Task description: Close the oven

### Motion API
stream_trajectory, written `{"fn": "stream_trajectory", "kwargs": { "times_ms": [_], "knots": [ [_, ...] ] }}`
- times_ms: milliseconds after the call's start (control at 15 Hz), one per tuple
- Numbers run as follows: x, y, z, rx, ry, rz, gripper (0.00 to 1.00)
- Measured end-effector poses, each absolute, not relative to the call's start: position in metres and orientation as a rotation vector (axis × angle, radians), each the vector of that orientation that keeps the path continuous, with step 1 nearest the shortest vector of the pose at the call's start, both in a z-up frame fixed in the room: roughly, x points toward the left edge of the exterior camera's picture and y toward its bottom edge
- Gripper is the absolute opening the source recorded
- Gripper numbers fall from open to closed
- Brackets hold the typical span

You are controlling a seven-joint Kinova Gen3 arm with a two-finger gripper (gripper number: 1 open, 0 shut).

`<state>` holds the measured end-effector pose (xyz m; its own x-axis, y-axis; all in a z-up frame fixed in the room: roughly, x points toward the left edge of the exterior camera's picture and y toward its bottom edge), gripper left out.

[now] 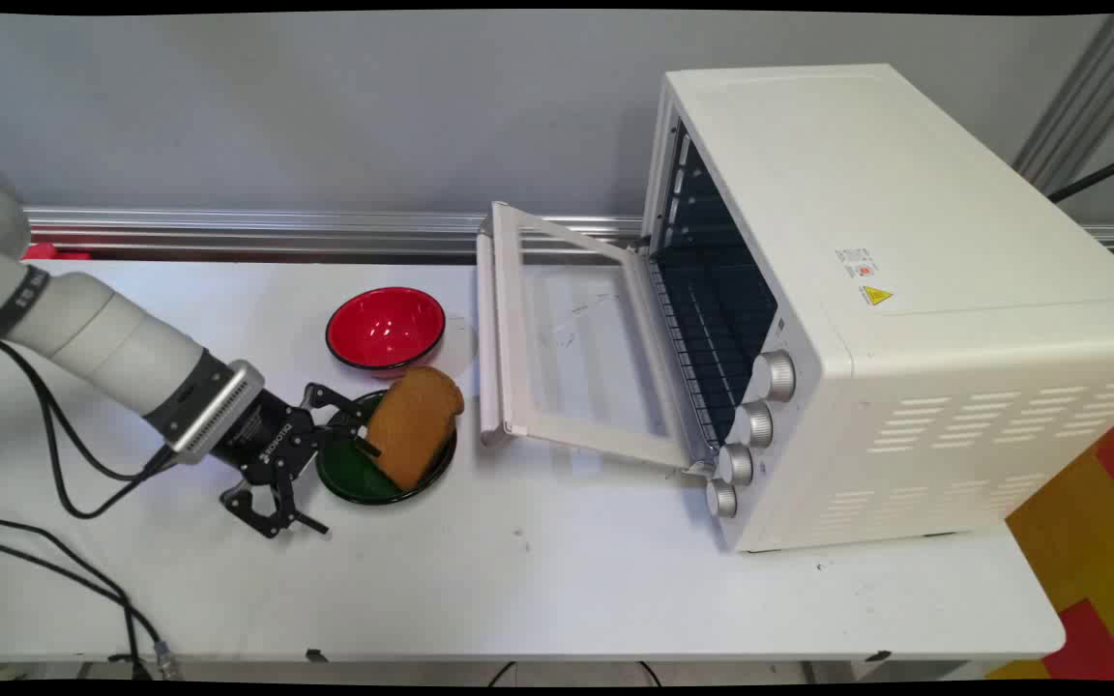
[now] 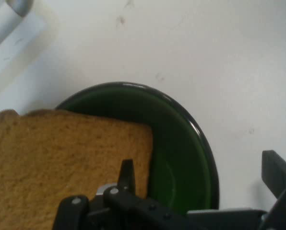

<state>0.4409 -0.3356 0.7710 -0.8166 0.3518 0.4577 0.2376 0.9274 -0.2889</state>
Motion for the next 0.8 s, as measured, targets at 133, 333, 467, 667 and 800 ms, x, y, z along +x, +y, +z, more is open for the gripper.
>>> {"fn": "stream_trajectory", "kwargs": {
  "times_ms": [133, 333, 467, 667, 800],
  "knots": [
    [0.439, -0.340, 0.780, -0.392, -2.565, 0.281, 1.00],
    [0.434, -0.349, 0.799, -0.309, -2.570, 0.254, 1.00],
    [0.430, -0.356, 0.811, -0.246, -2.573, 0.236, 1.00],
    [0.418, -0.370, 0.835, -0.136, -2.578, 0.201, 1.00],
    [0.411, -0.385, 0.851, -0.038, -2.586, 0.173, 1.00]
  ]
}}
